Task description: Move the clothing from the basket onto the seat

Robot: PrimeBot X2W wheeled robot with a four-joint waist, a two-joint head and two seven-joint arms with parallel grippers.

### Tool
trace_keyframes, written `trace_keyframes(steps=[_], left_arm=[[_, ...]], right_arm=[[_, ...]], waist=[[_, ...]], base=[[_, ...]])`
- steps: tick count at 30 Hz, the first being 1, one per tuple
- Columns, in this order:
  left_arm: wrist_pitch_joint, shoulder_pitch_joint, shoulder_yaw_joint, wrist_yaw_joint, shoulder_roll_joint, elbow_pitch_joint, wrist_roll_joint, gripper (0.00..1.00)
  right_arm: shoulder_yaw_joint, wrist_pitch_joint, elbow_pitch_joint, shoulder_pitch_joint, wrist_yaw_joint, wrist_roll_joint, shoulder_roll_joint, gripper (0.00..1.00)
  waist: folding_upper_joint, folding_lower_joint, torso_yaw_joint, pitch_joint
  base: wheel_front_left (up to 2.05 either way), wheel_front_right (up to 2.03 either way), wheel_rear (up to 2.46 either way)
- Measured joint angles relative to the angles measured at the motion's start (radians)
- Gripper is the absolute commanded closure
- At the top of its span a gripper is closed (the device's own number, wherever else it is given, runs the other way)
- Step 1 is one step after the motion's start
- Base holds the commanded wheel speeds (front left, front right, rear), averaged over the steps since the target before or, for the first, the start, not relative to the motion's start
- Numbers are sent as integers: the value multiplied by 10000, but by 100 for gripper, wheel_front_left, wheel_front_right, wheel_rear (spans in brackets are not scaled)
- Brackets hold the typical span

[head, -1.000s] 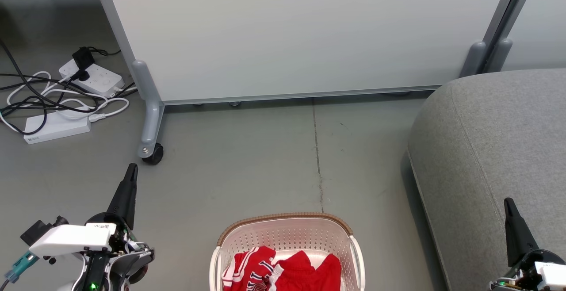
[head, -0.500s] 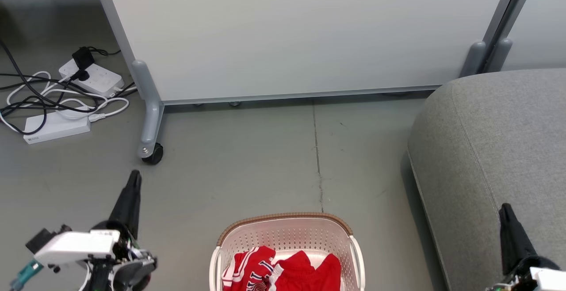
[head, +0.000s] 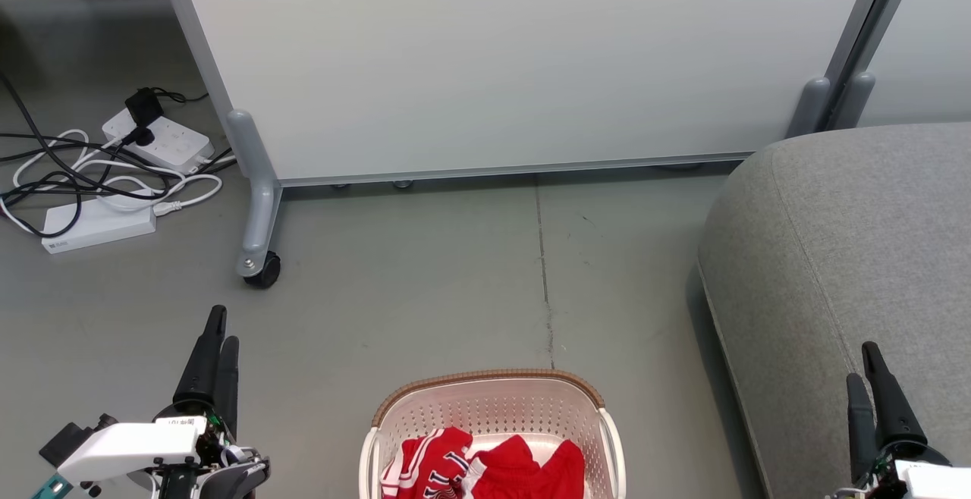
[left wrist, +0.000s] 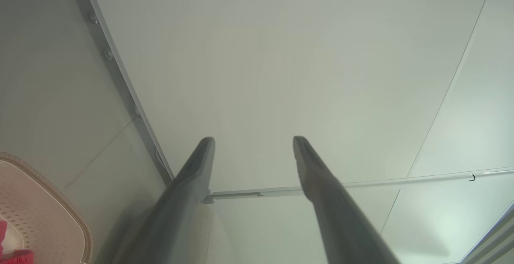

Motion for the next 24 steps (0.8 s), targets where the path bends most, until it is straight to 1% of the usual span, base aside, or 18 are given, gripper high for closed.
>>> trace_keyframes(steps=[10,14,19,24], left_arm=[[-610,54,44,0,12,-309,665,0],[-826,63,176,0,29,-424,1168,0],[-1047,171,324,0,21,-403,1726,0],[-1294,187,663,0,36,-562,2458,0]], right_arm=[[-426,-153,119,-380,0,-1482,117,0],[-512,-230,17,-537,2,-2219,157,0],[-314,-286,-104,-665,2,-3381,221,0],[-345,-330,-437,-851,2,-4834,253,0]], waist=[[0,0,-14,-86],[0,0,-9,-107],[0,0,6,-147],[0,0,21,-161]], base=[[0,0,0],[0,0,0],[0,0,0],[0,0,0]])
